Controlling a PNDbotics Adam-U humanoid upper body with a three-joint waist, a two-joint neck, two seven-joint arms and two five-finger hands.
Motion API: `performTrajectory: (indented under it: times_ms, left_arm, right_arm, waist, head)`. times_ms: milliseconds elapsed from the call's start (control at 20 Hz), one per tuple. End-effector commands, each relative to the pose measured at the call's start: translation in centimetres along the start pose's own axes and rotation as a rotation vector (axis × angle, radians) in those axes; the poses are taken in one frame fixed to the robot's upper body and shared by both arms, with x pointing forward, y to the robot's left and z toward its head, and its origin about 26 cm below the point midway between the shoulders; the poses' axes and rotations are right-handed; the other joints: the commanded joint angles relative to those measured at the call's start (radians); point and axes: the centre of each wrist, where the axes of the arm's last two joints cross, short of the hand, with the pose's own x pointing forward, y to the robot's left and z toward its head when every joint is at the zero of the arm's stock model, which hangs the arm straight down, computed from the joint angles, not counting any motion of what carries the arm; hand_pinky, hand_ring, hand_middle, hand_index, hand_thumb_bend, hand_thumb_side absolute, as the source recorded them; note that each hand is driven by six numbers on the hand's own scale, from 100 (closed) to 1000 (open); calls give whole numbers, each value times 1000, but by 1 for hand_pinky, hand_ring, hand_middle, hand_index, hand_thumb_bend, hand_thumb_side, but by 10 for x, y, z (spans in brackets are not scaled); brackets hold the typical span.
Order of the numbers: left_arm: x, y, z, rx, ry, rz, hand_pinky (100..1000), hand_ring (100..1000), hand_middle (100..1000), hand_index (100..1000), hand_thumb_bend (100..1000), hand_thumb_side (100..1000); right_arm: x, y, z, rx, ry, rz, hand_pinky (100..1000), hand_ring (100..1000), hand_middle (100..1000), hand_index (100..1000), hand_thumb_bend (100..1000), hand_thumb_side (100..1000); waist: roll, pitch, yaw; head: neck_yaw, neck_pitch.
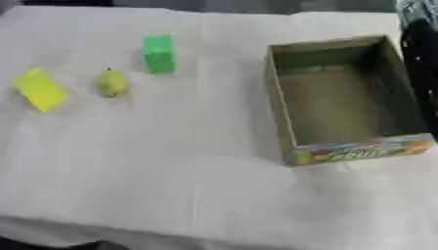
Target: Pick up the objects with one hand, pass them to the other hand, and then place them into the box on the other side of the table.
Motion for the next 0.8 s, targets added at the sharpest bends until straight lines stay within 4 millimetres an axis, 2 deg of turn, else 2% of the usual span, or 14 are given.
performTrajectory:
  times_ms: [50, 200, 450, 800]
  left_arm:
    - [5, 22, 10, -51, 15, -119, 871, 870, 815, 908, 484, 817]
    - [10, 27, 18, -130, 74, -247, 883, 875, 815, 890, 509, 792]
    - [13, 26, 24, -183, 242, -341, 904, 877, 810, 874, 552, 752]
    - [-2, 5, 13, -283, 435, -327, 920, 868, 789, 831, 637, 763]
  right_arm:
    - [14, -5, -2, 2, -33, 28, 869, 741, 787, 874, 641, 460]
    - [13, -1, -2, 16, -28, 34, 869, 743, 785, 874, 643, 461]
    - [9, 8, -2, 49, -18, 38, 869, 741, 793, 873, 646, 461]
    - [5, 13, 0, 82, -2, 44, 869, 739, 788, 872, 649, 461]
  waist:
    - [-9, -8, 2]
    - [-5, -7, 2]
    - [5, -7, 6]
    - [7, -8, 6]
  head:
    - [1, 6]
    - [0, 6]
    - [8, 6]
    - [21, 6]
